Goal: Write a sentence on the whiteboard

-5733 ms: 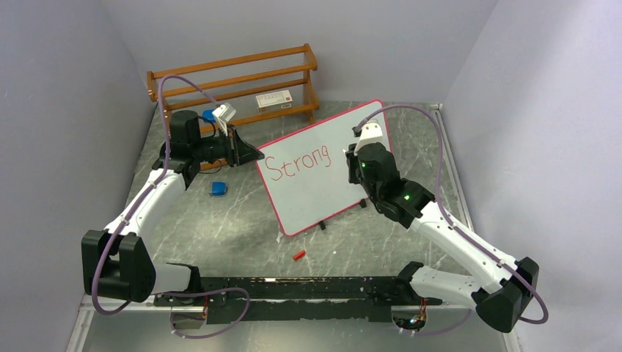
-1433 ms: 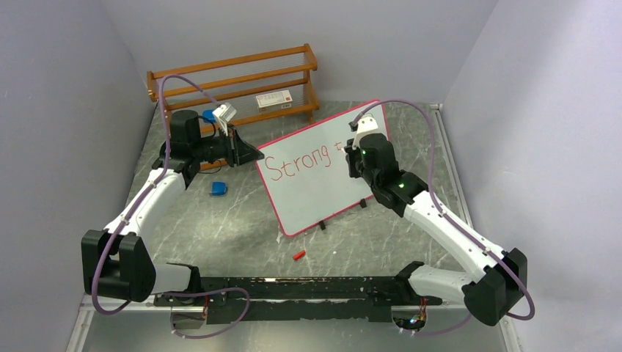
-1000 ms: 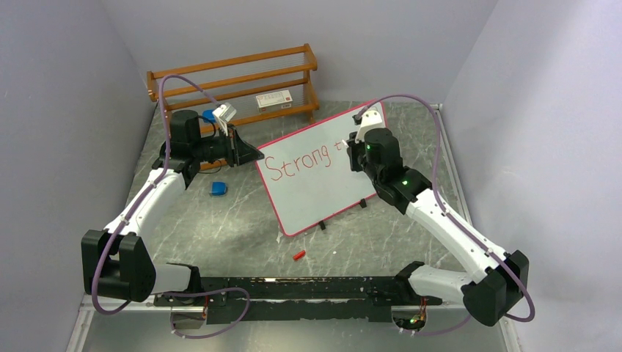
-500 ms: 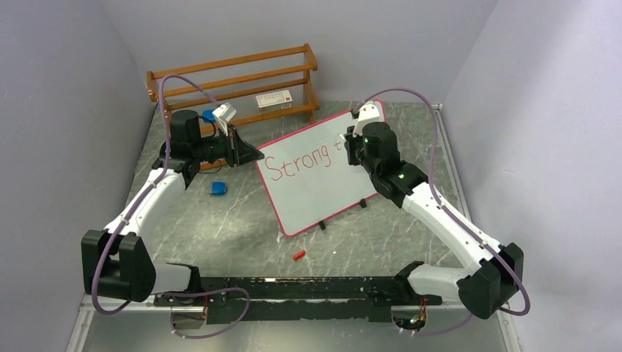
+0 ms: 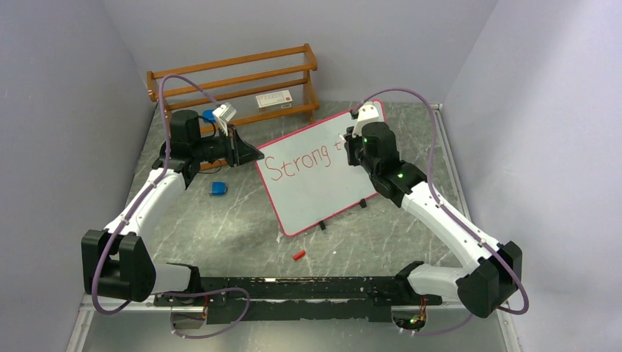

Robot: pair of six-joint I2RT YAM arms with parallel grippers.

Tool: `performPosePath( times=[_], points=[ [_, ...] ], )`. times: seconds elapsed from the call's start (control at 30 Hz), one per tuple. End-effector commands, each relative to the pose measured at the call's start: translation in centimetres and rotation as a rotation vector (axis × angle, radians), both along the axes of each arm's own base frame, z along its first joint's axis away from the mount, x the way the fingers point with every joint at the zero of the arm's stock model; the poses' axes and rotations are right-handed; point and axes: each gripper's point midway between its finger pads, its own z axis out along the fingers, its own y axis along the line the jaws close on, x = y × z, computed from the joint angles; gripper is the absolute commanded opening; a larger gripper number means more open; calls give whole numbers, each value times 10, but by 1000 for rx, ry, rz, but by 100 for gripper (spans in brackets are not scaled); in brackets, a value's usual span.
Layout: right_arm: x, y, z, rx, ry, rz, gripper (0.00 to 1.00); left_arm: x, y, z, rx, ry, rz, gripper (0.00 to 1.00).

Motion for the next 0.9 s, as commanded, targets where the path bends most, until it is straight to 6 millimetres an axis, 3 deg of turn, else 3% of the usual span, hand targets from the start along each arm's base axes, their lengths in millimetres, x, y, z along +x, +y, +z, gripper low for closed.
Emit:
performPosePath(
  times=[0.0, 0.6, 0.87],
  points=[
    [-6, -7, -17, -16, 43, -8, 0, -6, -4, -32, 71, 63, -17, 5],
    [-28, -16, -46, -22, 122, -10, 0, -6, -4, -31, 70, 62, -16, 5],
    [-28, -18, -41, -12, 101, -19, 0, -7, -5, -31, 67, 63, -18, 5]
  ],
)
